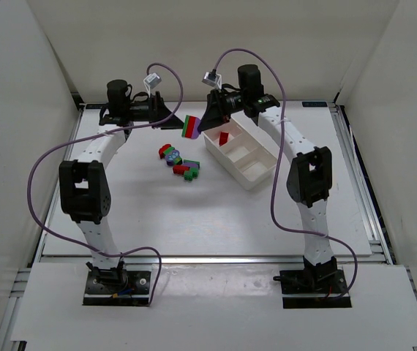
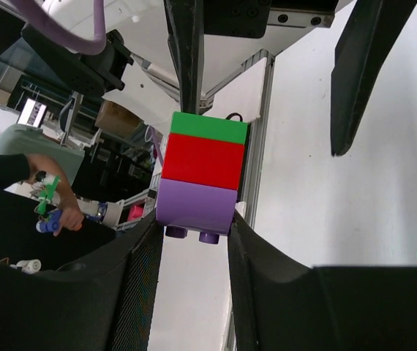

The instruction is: Sort the legos into containers by color

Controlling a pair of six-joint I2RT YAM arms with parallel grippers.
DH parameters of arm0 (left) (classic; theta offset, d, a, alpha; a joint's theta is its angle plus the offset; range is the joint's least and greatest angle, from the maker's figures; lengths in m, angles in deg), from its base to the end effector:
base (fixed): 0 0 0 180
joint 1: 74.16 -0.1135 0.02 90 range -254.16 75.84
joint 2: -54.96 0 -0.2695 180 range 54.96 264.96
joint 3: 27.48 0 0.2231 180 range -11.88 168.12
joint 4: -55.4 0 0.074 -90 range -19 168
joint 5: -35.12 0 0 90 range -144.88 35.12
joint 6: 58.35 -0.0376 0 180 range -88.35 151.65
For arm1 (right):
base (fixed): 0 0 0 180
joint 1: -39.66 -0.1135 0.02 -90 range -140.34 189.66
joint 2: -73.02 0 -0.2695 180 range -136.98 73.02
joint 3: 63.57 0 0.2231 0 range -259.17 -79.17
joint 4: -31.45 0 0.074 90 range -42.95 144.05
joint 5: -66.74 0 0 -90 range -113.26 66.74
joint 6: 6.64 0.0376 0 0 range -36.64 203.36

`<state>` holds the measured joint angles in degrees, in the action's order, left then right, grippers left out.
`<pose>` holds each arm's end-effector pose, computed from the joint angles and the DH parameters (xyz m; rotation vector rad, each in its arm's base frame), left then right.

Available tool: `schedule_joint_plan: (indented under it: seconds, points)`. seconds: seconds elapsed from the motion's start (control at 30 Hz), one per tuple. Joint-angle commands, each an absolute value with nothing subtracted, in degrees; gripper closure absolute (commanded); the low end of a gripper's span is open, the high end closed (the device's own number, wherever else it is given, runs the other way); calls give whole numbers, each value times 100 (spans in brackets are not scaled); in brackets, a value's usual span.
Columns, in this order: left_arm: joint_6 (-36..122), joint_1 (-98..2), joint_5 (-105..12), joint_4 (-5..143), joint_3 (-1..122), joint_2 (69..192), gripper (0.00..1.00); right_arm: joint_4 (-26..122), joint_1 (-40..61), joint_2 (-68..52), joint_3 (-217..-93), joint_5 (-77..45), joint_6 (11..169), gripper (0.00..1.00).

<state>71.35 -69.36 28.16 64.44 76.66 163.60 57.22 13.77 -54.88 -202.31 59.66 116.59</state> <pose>0.4004 -0.0711 0.3330 0.5909 1.8804 -1.8070 0.4161 0.2434 0.3479 -1.0542 1.7899 1.9723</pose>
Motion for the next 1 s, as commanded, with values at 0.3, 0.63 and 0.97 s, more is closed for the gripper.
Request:
schedule_joint_plan:
  seconds: [0.3, 0.63, 0.97]
  points:
    - [7401, -7004, 3203, 6134, 7874, 16016, 10, 5803, 1496, -5451, -20450, 6191, 11465, 100]
    - [7471, -6607, 3468, 6142, 8032, 15973, 9, 5637, 1496, -5644, -20635, 6217, 11614, 100]
    - [7551, -6598, 3257, 6125, 7971, 16052, 40, 5522, 1461, -5627, -20600, 6208, 11729, 100]
